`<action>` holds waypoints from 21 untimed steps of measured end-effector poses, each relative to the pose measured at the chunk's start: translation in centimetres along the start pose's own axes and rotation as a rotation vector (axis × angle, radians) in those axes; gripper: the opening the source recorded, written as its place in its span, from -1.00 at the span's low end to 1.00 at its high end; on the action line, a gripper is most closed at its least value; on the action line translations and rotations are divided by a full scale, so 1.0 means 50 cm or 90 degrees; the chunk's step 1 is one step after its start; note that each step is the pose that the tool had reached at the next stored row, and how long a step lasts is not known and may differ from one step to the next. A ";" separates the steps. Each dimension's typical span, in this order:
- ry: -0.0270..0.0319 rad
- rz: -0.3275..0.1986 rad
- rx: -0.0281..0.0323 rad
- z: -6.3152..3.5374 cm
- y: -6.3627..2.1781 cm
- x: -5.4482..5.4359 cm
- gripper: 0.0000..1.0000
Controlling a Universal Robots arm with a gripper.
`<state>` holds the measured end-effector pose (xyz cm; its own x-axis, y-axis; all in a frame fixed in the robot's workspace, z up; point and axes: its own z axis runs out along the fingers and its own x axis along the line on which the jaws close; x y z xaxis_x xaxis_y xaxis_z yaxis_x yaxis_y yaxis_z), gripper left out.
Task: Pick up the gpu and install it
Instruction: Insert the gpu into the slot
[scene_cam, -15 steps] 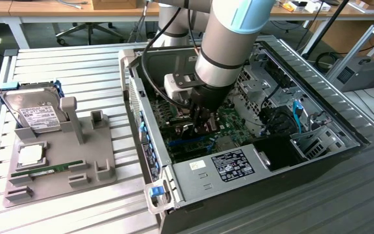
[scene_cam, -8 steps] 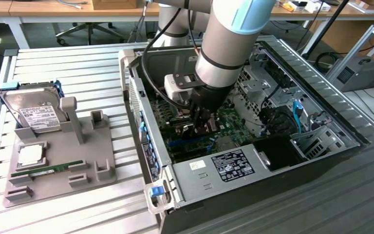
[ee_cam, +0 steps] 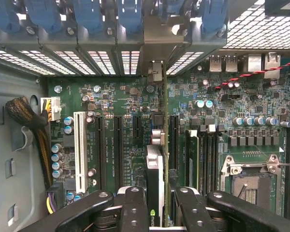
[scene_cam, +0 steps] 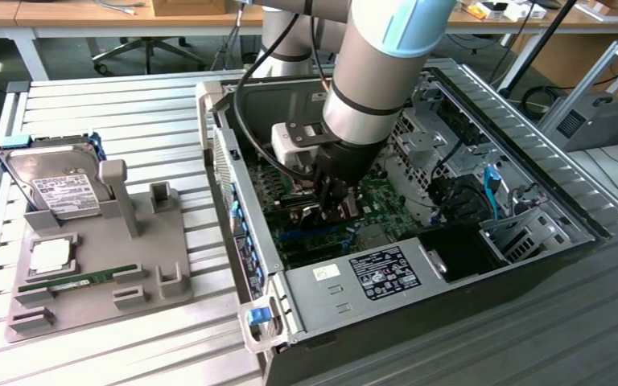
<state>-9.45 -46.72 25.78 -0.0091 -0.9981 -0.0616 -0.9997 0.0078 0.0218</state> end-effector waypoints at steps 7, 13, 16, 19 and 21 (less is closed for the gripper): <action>0.0000 0.000 0.0000 0.000 0.000 0.000 -0.46; 0.0000 0.000 0.0000 0.000 0.000 0.000 -0.46; 0.0000 0.000 0.0000 0.000 0.000 0.000 -0.46; 0.0000 0.000 0.0000 0.000 0.000 0.000 -0.46; 0.0000 0.000 0.0000 0.000 0.000 0.000 -0.46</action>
<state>-9.45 -46.72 25.77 -0.0091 -0.9981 -0.0616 -0.9997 0.0078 0.0218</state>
